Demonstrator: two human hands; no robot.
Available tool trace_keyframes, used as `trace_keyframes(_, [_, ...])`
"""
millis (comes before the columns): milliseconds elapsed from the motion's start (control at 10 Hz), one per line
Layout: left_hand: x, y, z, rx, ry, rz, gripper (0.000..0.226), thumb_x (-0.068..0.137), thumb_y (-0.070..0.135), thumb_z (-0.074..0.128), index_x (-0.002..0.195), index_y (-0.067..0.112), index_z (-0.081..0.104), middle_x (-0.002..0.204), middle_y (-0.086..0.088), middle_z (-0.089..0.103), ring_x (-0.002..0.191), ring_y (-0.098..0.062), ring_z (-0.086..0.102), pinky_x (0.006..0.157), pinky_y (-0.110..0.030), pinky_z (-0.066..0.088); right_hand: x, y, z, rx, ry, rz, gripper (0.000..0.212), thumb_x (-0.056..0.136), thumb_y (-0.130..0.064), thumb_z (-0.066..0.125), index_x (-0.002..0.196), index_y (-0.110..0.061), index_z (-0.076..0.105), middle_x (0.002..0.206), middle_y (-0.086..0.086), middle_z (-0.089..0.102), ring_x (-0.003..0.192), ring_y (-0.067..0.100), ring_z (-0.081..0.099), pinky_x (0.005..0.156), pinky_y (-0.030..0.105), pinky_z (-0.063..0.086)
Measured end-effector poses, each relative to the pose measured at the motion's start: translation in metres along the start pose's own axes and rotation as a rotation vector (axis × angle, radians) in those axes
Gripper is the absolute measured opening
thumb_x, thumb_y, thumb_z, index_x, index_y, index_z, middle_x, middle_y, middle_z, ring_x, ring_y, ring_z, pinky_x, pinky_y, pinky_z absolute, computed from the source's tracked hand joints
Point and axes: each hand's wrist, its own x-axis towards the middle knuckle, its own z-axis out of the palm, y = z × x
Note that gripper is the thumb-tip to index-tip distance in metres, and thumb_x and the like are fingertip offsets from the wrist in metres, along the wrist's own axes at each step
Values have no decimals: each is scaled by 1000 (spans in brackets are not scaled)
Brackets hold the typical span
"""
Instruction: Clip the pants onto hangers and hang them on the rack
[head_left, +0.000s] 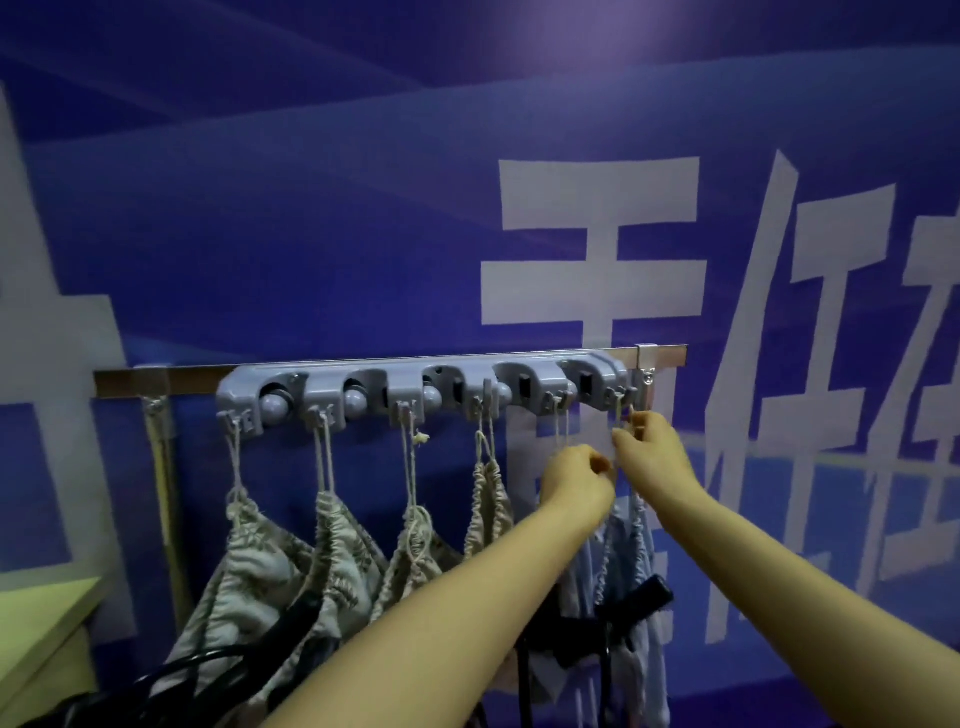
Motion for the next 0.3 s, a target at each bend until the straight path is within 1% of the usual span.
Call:
trace_keyframes(100, [-23, -15, -27, -44, -44, -40, 19, 90, 9, 50, 79, 14, 64, 82, -7, 64, 73, -26, 65, 68, -34, 58, -14, -10, 3, -116, -5, -1, 28, 96, -22, 46, 119, -7, 50, 119, 17, 49, 92, 28, 56, 83, 41, 47])
trace_keyframes(200, [-56, -28, -65, -143, -34, -120, 28, 92, 7, 45, 69, 15, 58, 67, -4, 59, 55, -14, 56, 48, -22, 47, -40, -26, 10, -169, -25, -93, 27, 98, -26, 45, 115, -8, 54, 132, 18, 44, 102, 31, 54, 81, 36, 43])
trace_keyframes(300, [-102, -38, -107, -174, -9, -164, 30, 94, 6, 39, 70, 11, 56, 64, -6, 57, 41, -9, 52, 38, -16, 41, -83, -55, 31, -147, -173, -140, 22, 98, -29, 44, 95, -9, 54, 107, 18, 57, 87, 29, 55, 68, 31, 37])
